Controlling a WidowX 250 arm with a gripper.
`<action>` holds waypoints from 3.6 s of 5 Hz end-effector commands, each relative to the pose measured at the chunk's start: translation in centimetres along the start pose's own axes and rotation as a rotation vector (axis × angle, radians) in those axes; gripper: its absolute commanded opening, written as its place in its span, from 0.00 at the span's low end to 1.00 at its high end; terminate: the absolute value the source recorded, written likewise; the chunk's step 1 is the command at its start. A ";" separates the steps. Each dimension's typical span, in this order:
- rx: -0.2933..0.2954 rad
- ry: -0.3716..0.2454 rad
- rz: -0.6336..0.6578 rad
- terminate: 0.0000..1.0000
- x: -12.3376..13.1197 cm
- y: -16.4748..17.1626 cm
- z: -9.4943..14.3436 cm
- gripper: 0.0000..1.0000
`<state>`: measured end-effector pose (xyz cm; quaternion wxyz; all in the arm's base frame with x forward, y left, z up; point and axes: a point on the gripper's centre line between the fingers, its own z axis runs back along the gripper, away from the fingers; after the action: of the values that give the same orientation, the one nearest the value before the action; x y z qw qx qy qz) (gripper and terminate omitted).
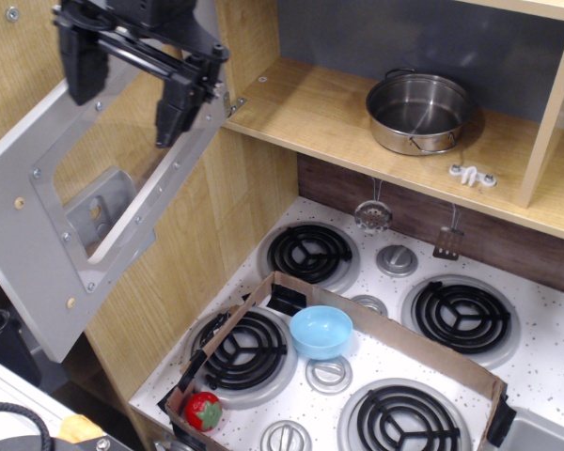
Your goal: Close microwave
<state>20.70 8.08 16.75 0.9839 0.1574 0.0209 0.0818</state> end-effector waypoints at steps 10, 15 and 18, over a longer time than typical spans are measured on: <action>-0.178 -0.158 0.143 0.00 2.6 -3.8 -1.0 1.00; -0.043 -0.366 0.058 0.00 5.7 -3.4 11.8 1.00; -0.203 -0.269 0.108 0.00 3.2 -4.4 3.2 1.00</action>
<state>24.71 4.67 17.12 0.9845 0.0656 -0.1145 0.1158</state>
